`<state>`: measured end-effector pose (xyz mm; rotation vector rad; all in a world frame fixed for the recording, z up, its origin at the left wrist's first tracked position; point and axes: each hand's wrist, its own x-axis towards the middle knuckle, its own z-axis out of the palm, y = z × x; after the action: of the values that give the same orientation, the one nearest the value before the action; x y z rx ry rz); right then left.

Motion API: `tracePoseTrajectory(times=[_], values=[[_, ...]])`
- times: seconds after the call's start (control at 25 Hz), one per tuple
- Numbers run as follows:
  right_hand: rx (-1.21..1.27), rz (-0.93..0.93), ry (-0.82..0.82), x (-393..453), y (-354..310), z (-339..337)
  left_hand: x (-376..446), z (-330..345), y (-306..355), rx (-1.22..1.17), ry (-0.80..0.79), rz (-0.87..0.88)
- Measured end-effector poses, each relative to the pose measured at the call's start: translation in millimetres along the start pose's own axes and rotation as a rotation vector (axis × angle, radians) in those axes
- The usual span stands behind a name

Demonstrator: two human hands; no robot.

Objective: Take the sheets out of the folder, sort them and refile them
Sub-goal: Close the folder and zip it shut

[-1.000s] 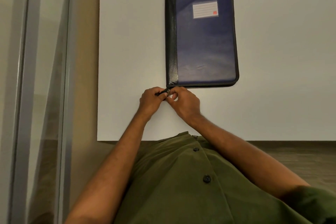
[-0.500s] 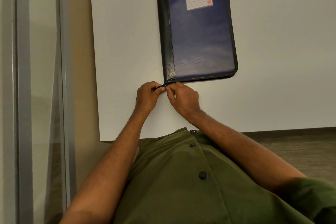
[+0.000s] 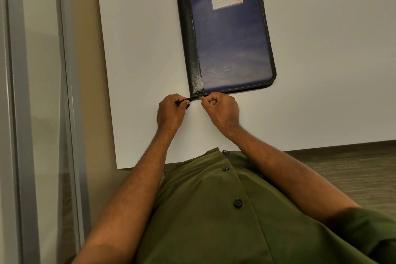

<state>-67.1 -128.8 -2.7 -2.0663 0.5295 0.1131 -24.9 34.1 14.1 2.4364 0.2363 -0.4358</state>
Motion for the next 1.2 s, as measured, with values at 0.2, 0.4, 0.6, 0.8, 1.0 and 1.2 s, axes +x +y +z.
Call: tracePoseTrajectory(times=[0.2, 0.4, 0.6, 0.8, 1.0, 1.2], values=[[0.015, -0.005, 0.092, 2, 24, -31, 2, 0, -2, -0.011, -0.001, -0.046], [-0.093, -0.001, 0.198, 1, 47, -64, 1, 0, 0, -0.020, -0.018, -0.046], [-0.162, 0.069, 0.326, 9, 61, -101, -1, -2, 4, -0.009, -0.033, -0.049], [-0.243, 0.079, 0.385, 20, 83, -138, 1, -4, 2, -0.015, -0.056, -0.045], [-0.258, 0.042, 0.396, 38, 85, -149, 3, -7, -2, 0.010, -0.101, -0.021], [-0.177, 0.008, 0.357, 39, 86, -152, 13, -15, 8, 0.059, -0.174, -0.010]])
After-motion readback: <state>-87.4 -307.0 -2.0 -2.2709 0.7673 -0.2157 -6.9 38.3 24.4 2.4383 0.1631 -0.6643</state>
